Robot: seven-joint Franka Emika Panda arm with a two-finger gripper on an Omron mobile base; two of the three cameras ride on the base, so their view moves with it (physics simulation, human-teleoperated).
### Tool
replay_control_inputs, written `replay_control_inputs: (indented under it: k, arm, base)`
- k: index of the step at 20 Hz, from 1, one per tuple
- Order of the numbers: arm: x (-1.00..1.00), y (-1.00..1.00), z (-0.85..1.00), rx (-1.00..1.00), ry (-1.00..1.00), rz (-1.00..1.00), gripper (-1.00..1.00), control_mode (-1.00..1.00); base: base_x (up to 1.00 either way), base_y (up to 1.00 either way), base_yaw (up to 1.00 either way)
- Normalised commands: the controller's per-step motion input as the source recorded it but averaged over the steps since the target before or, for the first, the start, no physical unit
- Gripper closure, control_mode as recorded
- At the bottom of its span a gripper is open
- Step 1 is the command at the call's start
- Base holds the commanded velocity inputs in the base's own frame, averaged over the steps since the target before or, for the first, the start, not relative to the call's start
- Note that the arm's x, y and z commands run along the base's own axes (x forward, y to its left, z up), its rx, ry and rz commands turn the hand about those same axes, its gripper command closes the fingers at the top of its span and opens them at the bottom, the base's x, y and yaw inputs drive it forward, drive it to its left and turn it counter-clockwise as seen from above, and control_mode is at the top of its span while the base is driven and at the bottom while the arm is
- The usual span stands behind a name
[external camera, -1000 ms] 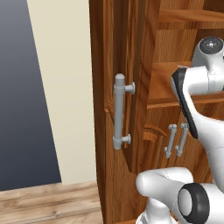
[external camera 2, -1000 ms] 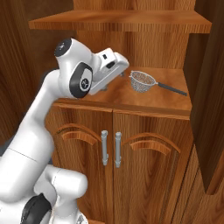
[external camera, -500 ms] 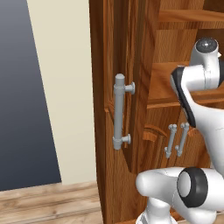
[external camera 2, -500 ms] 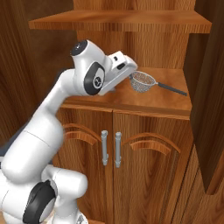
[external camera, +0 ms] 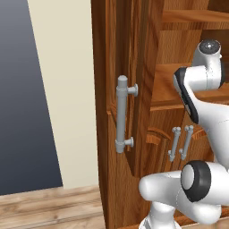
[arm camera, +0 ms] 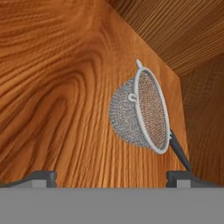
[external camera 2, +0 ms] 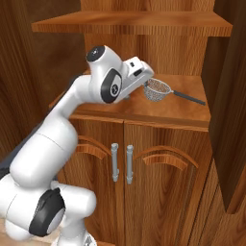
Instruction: Open the cabinet and setup a tea strainer by placing it in the bowl upright.
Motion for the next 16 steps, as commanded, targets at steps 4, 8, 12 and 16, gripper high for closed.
replay_control_inputs:
  k: [4, 8, 12, 16]
  arm:
    - [0.27, -0.04, 0.00, 0.01, 0.01, 0.03, -1.00, -1.00]
    - [0.31, -0.11, -0.02, 0.00, 0.12, 0.00, -1.00, -1.00]
    - [0.24, -0.07, -0.10, 0.00, 0.08, 0.00, -1.00, -1.00]
    - [0.18, 0.00, -0.11, 0.00, 0.02, 0.00, -1.00, -1.00]
  base:
    - [0.00, 0.00, 0.00]
    - [0.00, 0.00, 0.00]
    - [0.00, 0.00, 0.00]
    - [0.00, 0.00, 0.00]
